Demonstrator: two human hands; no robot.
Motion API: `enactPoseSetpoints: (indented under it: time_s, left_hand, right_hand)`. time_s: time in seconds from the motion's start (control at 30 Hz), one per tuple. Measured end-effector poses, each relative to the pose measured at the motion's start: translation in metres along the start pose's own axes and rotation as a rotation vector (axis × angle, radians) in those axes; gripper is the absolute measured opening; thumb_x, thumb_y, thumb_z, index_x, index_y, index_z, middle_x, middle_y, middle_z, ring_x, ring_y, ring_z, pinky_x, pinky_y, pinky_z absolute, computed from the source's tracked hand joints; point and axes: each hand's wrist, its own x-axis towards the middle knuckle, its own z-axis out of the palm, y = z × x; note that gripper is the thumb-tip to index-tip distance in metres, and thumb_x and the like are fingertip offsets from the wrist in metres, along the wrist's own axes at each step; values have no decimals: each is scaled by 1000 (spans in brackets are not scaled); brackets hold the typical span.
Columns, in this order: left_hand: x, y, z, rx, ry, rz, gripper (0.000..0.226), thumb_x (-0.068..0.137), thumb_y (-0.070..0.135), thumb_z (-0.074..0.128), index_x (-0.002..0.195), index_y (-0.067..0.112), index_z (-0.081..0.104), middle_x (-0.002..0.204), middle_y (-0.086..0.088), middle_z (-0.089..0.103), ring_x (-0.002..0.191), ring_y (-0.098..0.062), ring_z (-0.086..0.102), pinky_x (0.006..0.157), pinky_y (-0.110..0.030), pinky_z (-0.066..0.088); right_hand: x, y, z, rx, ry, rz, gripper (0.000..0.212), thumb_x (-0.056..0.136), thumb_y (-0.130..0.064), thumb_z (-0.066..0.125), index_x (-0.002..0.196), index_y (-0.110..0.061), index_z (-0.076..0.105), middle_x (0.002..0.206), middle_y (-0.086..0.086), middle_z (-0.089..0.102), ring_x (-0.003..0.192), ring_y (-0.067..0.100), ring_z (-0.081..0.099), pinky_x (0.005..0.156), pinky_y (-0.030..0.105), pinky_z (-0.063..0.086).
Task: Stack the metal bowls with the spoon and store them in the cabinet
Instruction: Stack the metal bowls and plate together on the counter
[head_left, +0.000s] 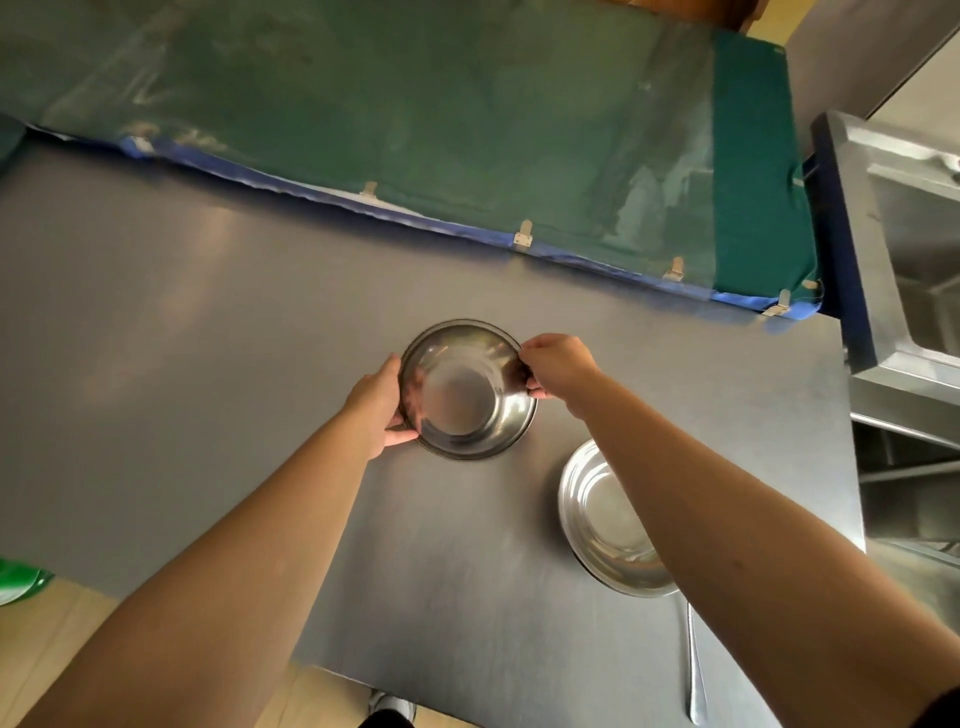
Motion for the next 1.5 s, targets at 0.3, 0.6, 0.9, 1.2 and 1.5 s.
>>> enactPoseSetpoints:
  time_s: [0.3, 0.6, 0.9, 1.2, 1.5]
  left_hand:
    - [-26, 13, -9, -239, -35, 32, 18, 94, -14, 46, 90, 1, 54, 75, -15, 72, 76, -25, 62, 81, -41, 59]
    - [-67, 7, 31, 126, -189, 296, 52, 83, -17, 48, 117, 15, 71, 84, -2, 78, 74, -18, 73, 60, -32, 60]
    - [-97, -33, 105, 326, -310, 389, 41, 87, -9, 54, 98, 26, 70, 94, -6, 75, 77, -19, 73, 62, -31, 61]
    - [-94, -83, 132, 547, -286, 438, 34, 91, 4, 58, 114, 25, 69, 94, -3, 69, 80, -17, 66, 73, -36, 62]
    - [-85, -113, 135, 664, -212, 507, 37, 87, 17, 65, 122, 26, 71, 109, 3, 70, 95, -19, 68, 88, -41, 58]
  right_hand:
    - [-44, -6, -26, -222, 131, -252, 32, 86, -44, 66, 66, -19, 66, 66, -4, 69, 64, 13, 61, 52, 21, 41]
    - [-80, 43, -72, -61, 231, -182, 45, 85, 0, 64, 127, -15, 60, 96, 6, 65, 88, 33, 70, 81, 50, 60]
    - [-122, 115, -136, 25, 385, -19, 42, 80, 2, 68, 115, -22, 68, 81, 1, 68, 71, 24, 71, 72, 47, 63]
    - [-141, 177, -144, 79, 369, 89, 37, 85, -4, 67, 121, -15, 67, 96, 4, 67, 81, 29, 71, 76, 48, 62]
    - [-140, 213, -136, 20, 361, 136, 34, 86, -13, 68, 119, -22, 68, 94, -2, 71, 80, 17, 68, 74, 33, 56]
